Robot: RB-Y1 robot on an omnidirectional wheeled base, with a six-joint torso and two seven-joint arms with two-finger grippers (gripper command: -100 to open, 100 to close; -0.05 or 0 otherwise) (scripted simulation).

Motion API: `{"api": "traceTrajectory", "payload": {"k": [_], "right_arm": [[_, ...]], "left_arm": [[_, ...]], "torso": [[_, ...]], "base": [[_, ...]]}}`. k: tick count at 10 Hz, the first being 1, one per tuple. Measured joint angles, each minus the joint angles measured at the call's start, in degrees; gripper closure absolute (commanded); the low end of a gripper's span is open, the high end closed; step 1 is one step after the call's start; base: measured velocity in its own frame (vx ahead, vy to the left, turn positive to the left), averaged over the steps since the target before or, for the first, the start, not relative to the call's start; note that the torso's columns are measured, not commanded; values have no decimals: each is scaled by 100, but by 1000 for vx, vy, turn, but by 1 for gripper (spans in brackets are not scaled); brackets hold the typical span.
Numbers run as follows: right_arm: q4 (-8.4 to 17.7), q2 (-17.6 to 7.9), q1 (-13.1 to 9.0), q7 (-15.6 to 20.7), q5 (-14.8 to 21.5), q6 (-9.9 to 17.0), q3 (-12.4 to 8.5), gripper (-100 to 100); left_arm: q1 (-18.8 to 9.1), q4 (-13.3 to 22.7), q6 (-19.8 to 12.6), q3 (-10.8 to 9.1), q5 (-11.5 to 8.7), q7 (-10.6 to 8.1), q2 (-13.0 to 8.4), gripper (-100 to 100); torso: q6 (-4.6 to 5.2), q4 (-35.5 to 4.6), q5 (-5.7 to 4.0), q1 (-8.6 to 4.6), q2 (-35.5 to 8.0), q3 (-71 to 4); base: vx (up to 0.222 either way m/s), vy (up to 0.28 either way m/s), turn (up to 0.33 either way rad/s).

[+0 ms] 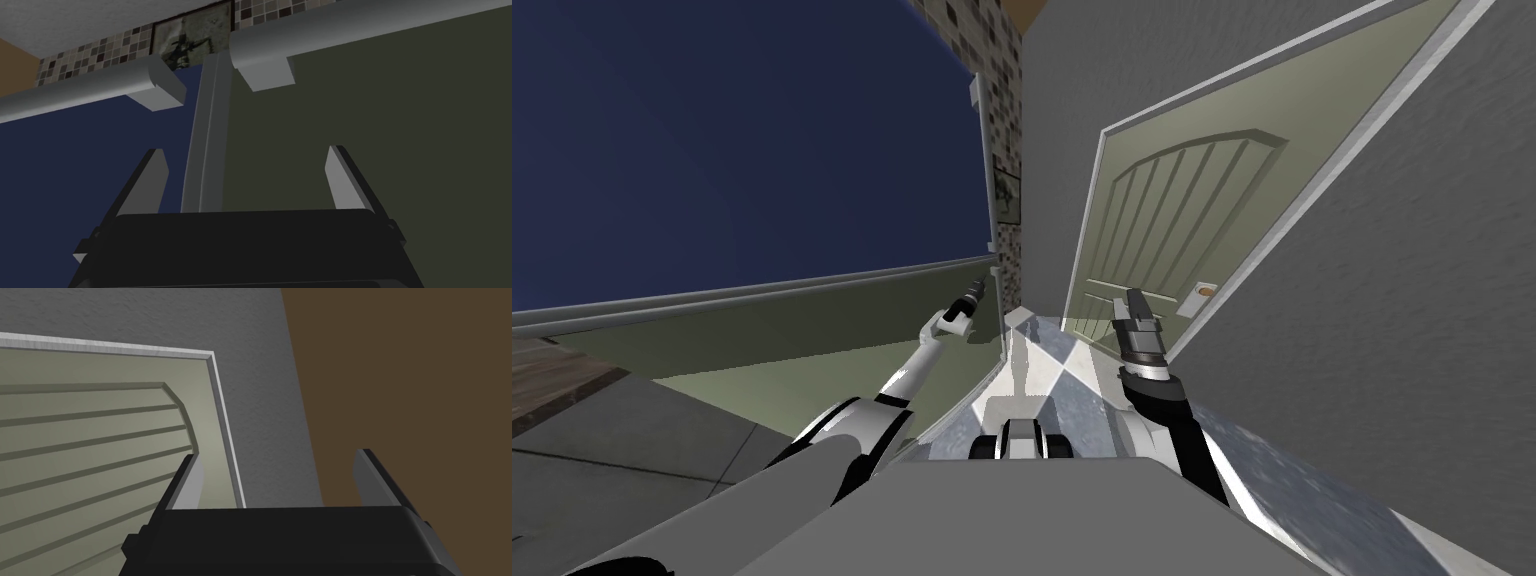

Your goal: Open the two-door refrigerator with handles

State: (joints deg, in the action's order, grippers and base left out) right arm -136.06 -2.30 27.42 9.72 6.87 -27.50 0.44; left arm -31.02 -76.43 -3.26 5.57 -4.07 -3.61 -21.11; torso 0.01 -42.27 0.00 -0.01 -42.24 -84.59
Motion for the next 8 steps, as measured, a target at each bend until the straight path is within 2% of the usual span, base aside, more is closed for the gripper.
{"api": "traceTrajectory", "payload": {"k": [3,8], "right_arm": [[0,0,0,0,0,0,0,0],[0,0,0,0,0,0,0,0]], "left_arm": [[-363,290,-353,44,23,33,-70,-100],[-1109,1149,-856,115,195,180,-90,-100]], "torso": [[-3,-2,1,2,-8,5],[0,-1,0,0,-4,2]], "base": [[14,-6,-47],[21,-3,-71]]}}
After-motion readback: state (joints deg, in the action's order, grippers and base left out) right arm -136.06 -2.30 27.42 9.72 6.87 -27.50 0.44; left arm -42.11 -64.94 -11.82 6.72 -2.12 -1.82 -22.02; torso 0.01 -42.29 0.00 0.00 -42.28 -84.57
